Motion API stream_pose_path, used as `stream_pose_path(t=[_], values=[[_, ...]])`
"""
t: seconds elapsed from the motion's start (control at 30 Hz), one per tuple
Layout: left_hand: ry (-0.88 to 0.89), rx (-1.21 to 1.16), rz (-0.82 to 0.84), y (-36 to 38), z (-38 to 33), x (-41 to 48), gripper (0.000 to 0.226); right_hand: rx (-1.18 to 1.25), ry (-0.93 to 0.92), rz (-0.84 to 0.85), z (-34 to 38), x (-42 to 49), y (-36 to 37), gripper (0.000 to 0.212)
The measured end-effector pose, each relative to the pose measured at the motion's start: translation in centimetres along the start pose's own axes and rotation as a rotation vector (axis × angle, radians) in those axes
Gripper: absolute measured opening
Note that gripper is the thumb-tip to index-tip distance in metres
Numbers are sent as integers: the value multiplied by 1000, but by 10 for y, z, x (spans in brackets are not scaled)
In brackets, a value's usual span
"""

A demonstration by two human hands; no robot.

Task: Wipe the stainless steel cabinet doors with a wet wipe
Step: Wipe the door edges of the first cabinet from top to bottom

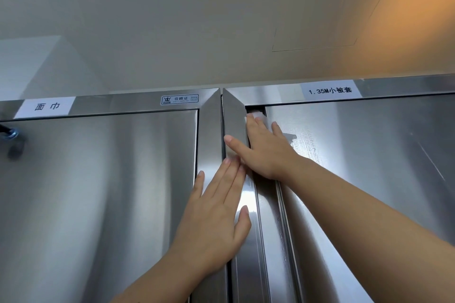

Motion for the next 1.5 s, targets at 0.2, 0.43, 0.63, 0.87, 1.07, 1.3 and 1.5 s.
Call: stream_pose_path(t=[0.2, 0.43, 0.63, 0.87, 1.07, 1.3, 1.5], values=[[-4, 11, 4, 0, 0, -1, 62, -30, 16, 65, -1, 11, -3, 81], [-11, 11, 0, -1, 0, -2, 61, -35, 0, 64, -1, 6, -2, 79], [-72, -4, 12, -5, 1, -13, 62, -31, -51, 151, -3, -21, 1, 79], [-81, -8, -19, -6, 3, -20, 60, -49, 36, 155, -1, 8, -5, 80], [-119, -41, 0, -6, 11, -32, 61, -106, -70, 111, 2, -39, 5, 85], [-112, -63, 22, -5, 12, -36, 60, -290, -122, 173, 0, -72, 12, 90], [-121, -80, 33, -4, 12, -38, 60, -265, -103, 157, 3, -63, 11, 93]])
Point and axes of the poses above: each hand's wrist, its own x-axis towards the middle knuckle, its own y-axis out of the palm, z = x × y, the point moved 5 cm from there along x, towards the middle knuckle, and after that the axes turned 7 degrees about -z, right-handed, at the moved point
